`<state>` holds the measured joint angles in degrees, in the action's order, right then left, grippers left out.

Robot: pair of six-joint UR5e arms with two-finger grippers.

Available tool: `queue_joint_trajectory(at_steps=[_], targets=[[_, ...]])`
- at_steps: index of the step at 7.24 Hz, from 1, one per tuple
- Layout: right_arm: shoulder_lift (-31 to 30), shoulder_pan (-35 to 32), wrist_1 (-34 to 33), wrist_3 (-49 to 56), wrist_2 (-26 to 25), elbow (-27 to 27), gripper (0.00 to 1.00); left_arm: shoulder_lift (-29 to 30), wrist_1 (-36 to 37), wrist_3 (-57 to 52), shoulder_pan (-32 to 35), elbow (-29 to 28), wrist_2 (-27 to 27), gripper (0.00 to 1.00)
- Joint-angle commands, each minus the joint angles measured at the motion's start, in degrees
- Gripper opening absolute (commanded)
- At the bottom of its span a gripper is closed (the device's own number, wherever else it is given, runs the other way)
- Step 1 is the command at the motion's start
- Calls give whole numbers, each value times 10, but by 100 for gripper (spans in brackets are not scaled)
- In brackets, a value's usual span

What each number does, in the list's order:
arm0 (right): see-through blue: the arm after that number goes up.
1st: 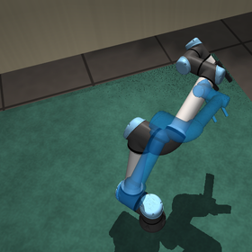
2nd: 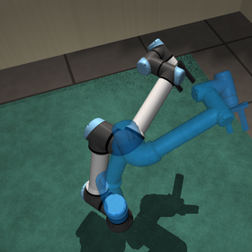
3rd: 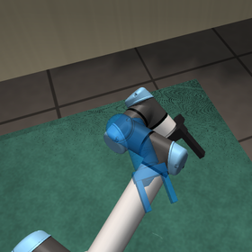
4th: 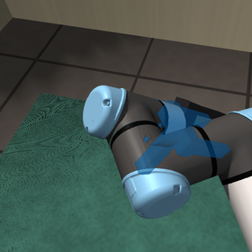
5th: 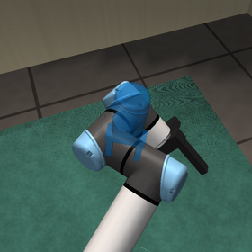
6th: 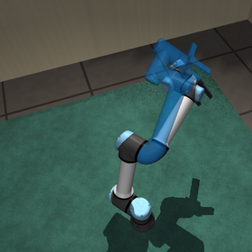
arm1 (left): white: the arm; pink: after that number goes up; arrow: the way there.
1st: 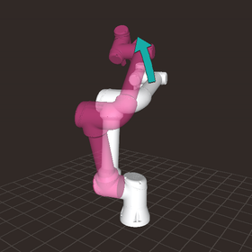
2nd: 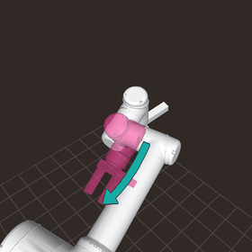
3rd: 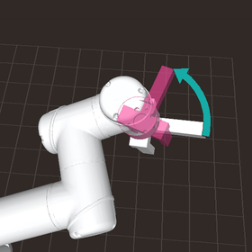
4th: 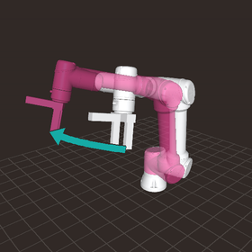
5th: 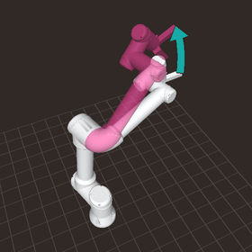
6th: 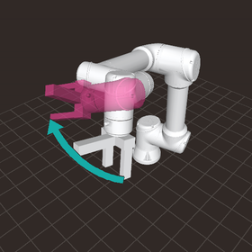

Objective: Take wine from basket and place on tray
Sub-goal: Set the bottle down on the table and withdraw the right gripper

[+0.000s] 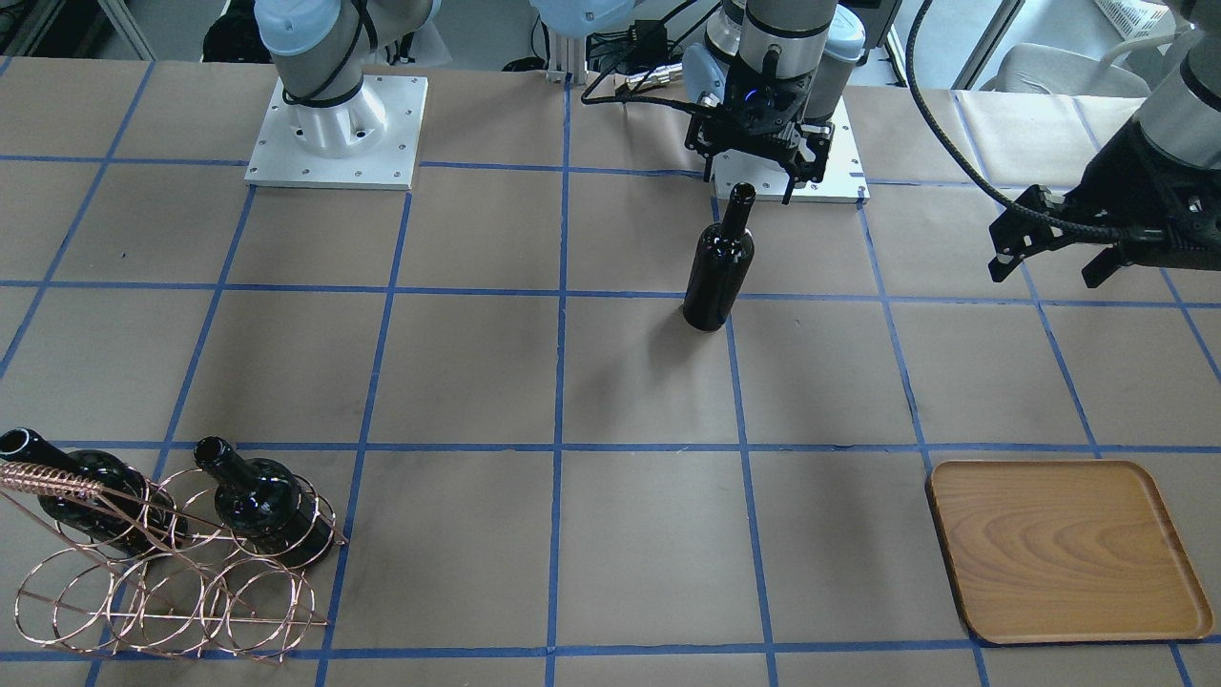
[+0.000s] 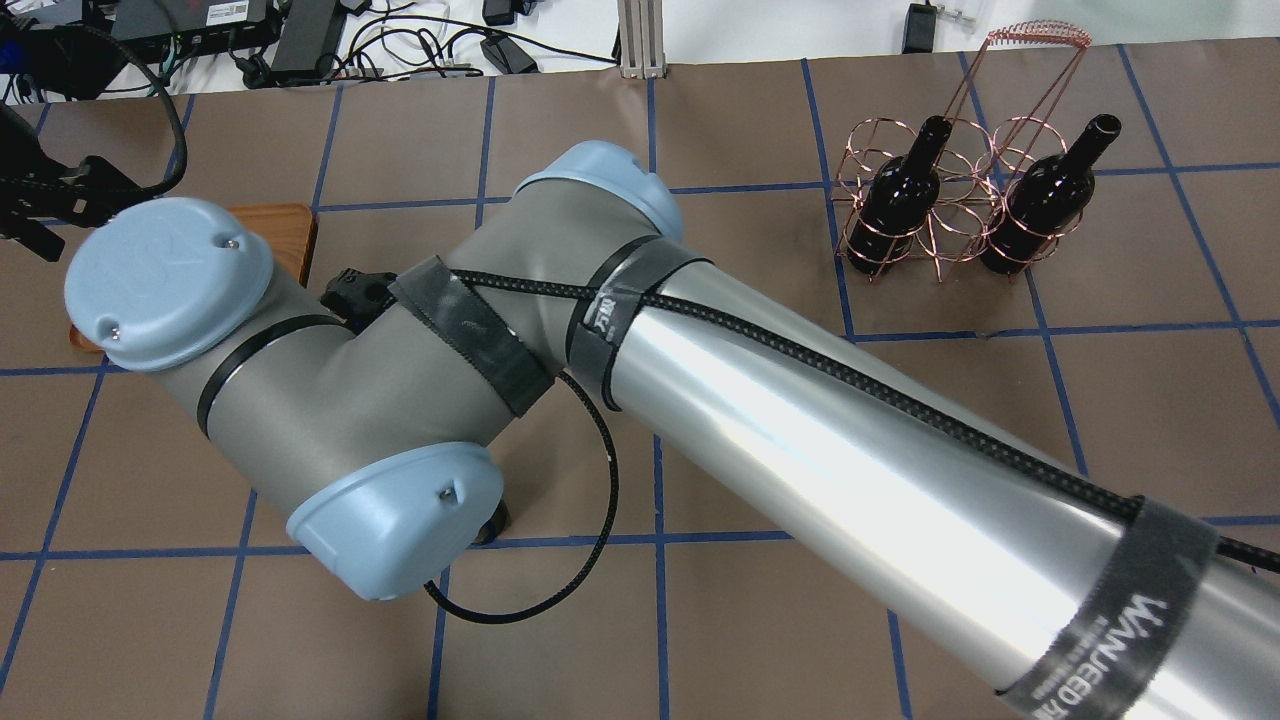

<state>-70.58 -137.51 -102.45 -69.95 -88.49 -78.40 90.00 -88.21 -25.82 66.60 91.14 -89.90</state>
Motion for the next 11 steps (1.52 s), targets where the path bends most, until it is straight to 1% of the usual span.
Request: queue_joint_trajectory(at_steps=[1, 2, 3, 4, 5, 6, 7, 8, 9, 10, 11], targets=[[-62, 34, 56, 96, -27, -1, 100, 2, -1, 2, 9, 0, 0, 100], [-83, 74, 103, 144, -27, -1, 100, -1, 6, 5, 23, 0, 2, 100], [-110, 122, 120, 220, -26, -2, 100, -3, 5, 16, 36, -3, 31, 100], [-132, 180, 137, 296, -21, -2, 100, -6, 0, 57, 48, -1, 37, 100], [-154, 238, 173, 385, -22, -3, 100, -17, -3, 95, 78, 0, 34, 100], [-173, 297, 202, 469, -22, -4, 100, -25, -5, 144, 128, 2, 32, 100], [-194, 354, 235, 563, -21, -9, 100, -32, -6, 216, 179, 7, 32, 100], [-222, 393, 252, 631, -20, -19, 100, -42, -6, 259, 218, 25, 32, 100], [-251, 412, 248, 682, -20, -47, 100, -56, -6, 269, 238, 55, 32, 100], [-260, 427, 241, 685, -19, -61, 100, -73, -6, 268, 243, 86, 32, 100], [-260, 429, 242, 678, -18, -65, 100, -87, -7, 267, 245, 116, 32, 100]])
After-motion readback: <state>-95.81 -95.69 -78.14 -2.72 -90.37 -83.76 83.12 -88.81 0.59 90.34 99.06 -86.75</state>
